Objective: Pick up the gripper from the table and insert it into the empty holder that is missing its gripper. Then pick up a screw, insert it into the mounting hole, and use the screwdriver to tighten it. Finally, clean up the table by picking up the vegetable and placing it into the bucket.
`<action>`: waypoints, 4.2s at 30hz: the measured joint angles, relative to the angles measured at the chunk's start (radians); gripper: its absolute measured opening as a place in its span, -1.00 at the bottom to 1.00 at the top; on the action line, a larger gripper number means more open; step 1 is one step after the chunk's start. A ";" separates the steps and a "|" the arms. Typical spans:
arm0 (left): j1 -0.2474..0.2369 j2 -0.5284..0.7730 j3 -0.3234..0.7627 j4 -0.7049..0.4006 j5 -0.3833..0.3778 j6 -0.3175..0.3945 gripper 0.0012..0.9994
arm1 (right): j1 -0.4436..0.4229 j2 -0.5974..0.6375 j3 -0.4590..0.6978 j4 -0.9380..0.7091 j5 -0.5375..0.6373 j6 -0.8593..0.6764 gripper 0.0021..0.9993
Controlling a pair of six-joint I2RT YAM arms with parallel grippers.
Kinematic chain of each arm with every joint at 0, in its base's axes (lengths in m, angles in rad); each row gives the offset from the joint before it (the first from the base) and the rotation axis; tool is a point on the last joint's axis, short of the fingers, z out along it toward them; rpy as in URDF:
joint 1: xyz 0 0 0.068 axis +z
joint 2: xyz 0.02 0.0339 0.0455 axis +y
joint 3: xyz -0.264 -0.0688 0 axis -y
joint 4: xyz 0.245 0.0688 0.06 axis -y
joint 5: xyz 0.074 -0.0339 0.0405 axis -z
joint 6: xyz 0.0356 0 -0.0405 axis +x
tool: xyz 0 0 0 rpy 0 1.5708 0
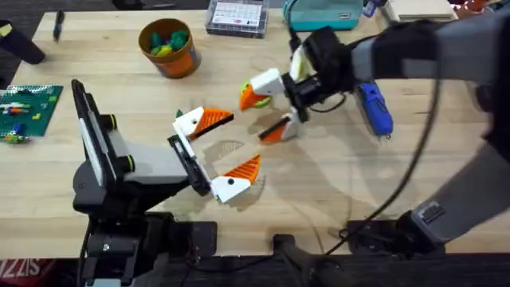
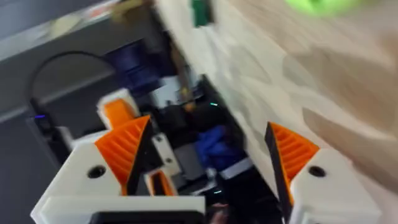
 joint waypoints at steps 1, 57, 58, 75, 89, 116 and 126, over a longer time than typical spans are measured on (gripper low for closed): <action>0.000 0.000 0.000 0.000 0.000 0.000 0.97 | -0.008 -0.032 0.000 -0.073 0.047 -0.042 0.99; 0.000 0.000 0.000 0.013 -0.106 0.000 0.97 | 0.178 -0.121 0.016 0.337 0.901 -0.850 0.99; 0.000 0.000 0.000 0.013 -0.106 0.000 0.97 | 0.176 -0.115 0.020 0.333 0.901 -0.843 0.99; 0.000 0.000 0.000 0.014 -0.106 0.000 0.97 | 0.164 -0.034 0.122 0.302 0.904 -0.811 0.35; 0.000 0.000 0.000 0.014 -0.106 0.000 0.97 | 0.180 0.010 0.123 0.317 0.905 -0.811 -0.31; 0.000 0.000 0.000 0.014 -0.107 0.000 0.97 | 0.181 0.018 0.124 0.341 0.931 -0.811 -0.22; 0.000 0.000 0.000 0.014 -0.108 0.000 0.97 | 0.181 0.018 0.124 0.369 0.939 -0.811 -0.22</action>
